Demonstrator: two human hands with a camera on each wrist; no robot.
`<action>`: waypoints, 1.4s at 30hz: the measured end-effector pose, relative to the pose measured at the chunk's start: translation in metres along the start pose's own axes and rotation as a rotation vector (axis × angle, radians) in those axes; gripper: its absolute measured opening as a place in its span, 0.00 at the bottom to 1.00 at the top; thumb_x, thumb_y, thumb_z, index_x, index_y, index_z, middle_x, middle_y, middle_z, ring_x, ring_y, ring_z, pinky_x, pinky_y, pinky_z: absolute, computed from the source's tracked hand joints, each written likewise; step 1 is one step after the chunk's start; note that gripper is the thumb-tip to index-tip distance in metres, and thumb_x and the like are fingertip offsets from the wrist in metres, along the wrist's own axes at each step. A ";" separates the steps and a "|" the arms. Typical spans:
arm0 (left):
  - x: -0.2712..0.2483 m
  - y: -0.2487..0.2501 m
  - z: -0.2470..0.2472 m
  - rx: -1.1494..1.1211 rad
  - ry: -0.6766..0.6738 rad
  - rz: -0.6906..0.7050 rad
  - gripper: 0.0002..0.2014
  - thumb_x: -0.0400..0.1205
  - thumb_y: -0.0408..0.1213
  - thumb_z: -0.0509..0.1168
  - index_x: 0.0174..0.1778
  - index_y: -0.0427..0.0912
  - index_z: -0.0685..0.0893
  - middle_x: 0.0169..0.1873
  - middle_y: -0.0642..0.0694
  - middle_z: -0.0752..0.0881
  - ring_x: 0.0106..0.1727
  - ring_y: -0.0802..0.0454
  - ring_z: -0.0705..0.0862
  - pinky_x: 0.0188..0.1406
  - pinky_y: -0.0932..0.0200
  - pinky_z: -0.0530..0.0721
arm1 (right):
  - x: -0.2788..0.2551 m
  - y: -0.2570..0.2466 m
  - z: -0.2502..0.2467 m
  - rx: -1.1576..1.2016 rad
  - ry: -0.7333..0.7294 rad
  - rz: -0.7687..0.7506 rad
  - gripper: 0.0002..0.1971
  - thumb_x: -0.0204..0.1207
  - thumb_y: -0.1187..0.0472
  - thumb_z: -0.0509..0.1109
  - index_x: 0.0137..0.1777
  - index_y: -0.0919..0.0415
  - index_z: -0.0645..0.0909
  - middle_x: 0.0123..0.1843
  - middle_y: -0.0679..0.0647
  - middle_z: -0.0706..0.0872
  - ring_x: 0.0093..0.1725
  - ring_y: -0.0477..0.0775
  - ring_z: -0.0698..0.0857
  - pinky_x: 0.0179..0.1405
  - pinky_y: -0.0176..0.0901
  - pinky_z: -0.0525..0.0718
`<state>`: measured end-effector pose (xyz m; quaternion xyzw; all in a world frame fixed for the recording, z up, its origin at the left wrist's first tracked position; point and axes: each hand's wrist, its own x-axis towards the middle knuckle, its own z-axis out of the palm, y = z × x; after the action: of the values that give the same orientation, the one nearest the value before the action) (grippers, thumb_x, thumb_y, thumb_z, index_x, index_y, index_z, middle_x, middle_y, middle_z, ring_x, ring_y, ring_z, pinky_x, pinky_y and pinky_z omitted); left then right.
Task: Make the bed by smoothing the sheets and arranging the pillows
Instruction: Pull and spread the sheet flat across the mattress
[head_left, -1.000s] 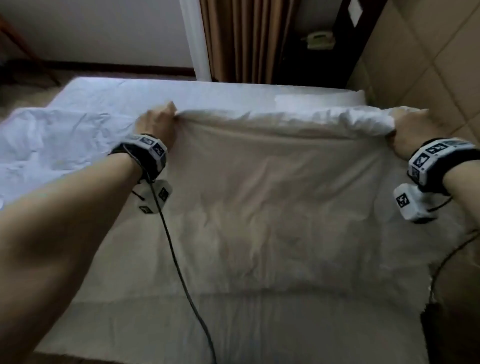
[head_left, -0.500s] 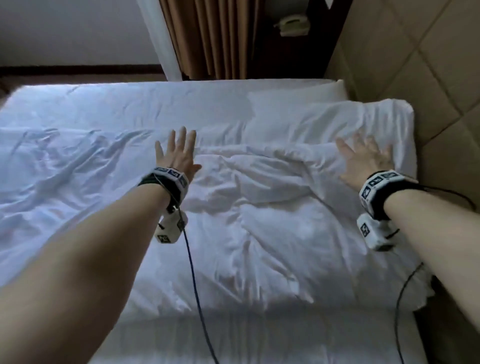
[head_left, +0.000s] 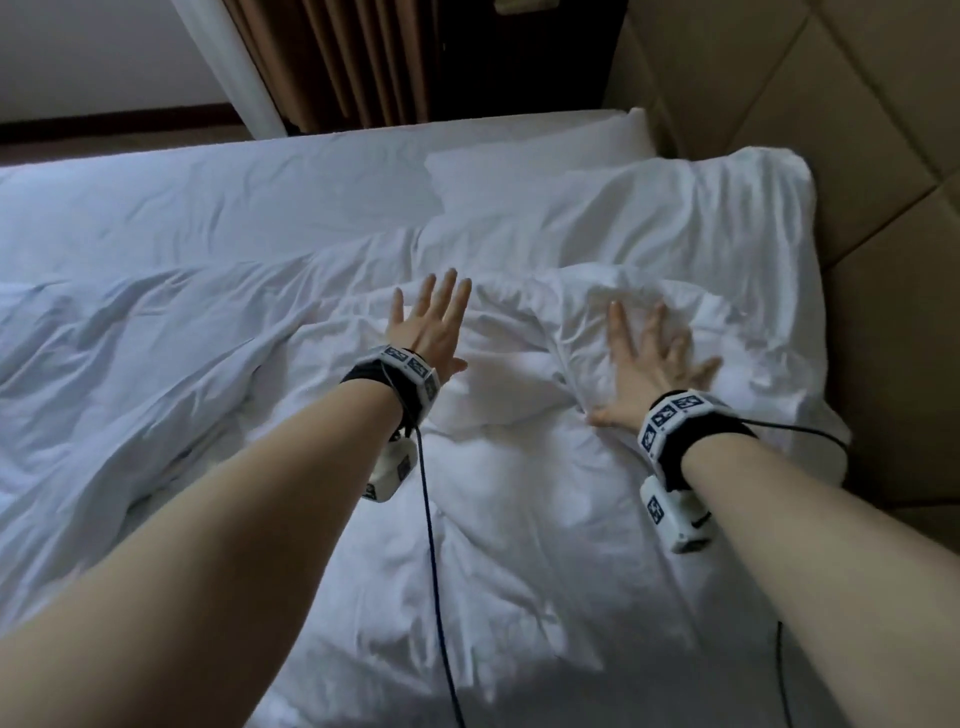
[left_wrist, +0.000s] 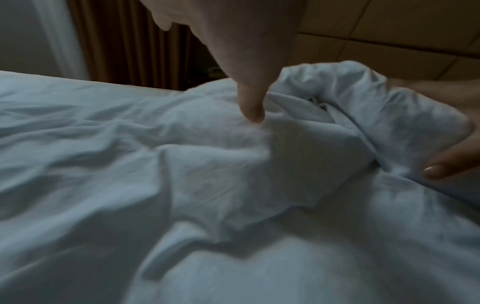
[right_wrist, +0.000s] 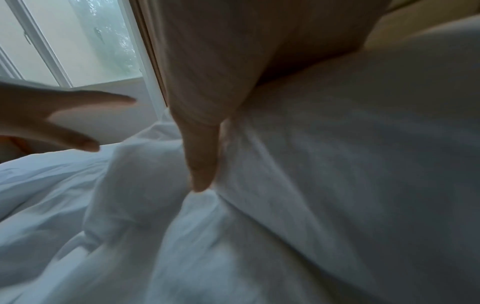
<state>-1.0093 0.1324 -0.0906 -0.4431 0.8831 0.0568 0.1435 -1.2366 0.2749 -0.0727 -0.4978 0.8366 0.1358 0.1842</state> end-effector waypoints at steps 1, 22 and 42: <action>0.018 0.011 0.002 -0.005 0.014 0.034 0.55 0.79 0.55 0.70 0.85 0.47 0.32 0.85 0.47 0.33 0.85 0.45 0.37 0.82 0.32 0.44 | 0.006 -0.002 0.008 0.027 0.021 0.011 0.68 0.61 0.30 0.75 0.79 0.42 0.19 0.84 0.64 0.28 0.82 0.78 0.44 0.70 0.87 0.53; 0.128 0.002 -0.188 -0.047 0.621 -0.126 0.15 0.79 0.48 0.66 0.58 0.46 0.78 0.56 0.41 0.84 0.62 0.36 0.80 0.56 0.43 0.74 | 0.086 0.101 -0.258 -0.193 0.901 -0.146 0.17 0.80 0.73 0.57 0.68 0.69 0.69 0.59 0.80 0.79 0.61 0.83 0.76 0.54 0.72 0.75; -0.132 -0.153 0.019 0.027 -0.002 -0.389 0.46 0.82 0.63 0.57 0.85 0.49 0.35 0.85 0.47 0.34 0.85 0.43 0.36 0.78 0.25 0.43 | 0.026 -0.112 -0.098 -0.234 0.244 -0.308 0.39 0.76 0.58 0.65 0.85 0.52 0.52 0.87 0.56 0.53 0.85 0.65 0.49 0.81 0.68 0.51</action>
<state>-0.8087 0.1462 -0.0643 -0.6032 0.7815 0.0164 0.1585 -1.1660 0.1625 -0.0013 -0.6504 0.7452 0.1411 0.0415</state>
